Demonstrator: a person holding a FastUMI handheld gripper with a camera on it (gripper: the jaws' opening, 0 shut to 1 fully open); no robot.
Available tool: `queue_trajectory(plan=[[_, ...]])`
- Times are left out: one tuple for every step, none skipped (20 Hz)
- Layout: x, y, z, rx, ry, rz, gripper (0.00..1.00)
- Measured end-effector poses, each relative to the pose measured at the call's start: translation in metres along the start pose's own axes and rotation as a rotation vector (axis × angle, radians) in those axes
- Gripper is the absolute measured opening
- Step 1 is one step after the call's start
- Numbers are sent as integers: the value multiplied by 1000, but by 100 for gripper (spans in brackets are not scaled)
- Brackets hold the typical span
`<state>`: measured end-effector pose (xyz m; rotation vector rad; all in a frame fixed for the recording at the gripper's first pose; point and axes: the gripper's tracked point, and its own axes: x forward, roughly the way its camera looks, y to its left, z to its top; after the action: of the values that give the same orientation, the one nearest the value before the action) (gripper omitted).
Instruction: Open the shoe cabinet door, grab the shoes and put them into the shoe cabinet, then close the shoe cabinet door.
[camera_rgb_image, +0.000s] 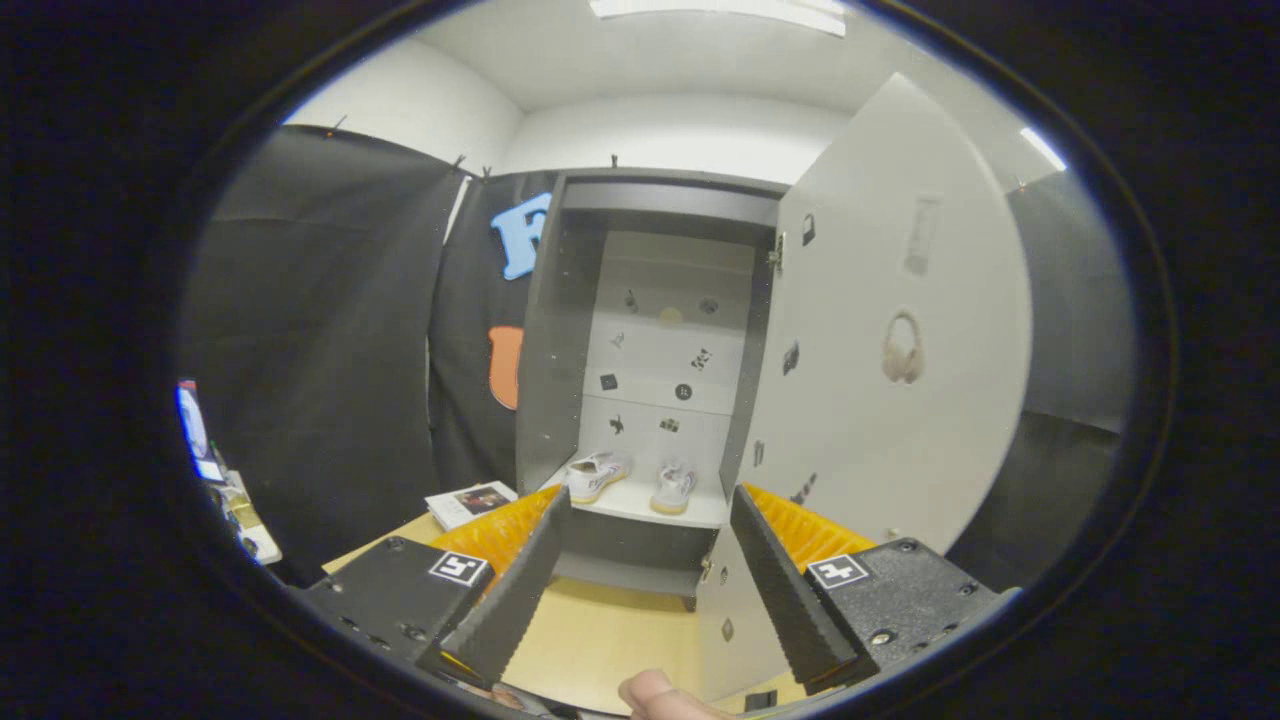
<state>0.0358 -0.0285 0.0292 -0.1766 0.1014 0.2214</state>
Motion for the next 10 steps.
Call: queue_trajectory(plan=[[-19,-12,5,-1,-28,-3,100],[-36,-27,11,10,-58,-13,100],[-52,-42,12,17,-74,-25,100],[-68,-59,12,23,-85,-39,100],[-78,-78,9,29,-92,-54,100],[-86,-98,7,37,-92,-79,100],[-95,-119,2,49,-88,-109,100],[-101,-139,-1,60,-85,-135,100],[-104,-158,-6,70,-77,-157,100],[-105,-176,-11,82,-67,-178,100]])
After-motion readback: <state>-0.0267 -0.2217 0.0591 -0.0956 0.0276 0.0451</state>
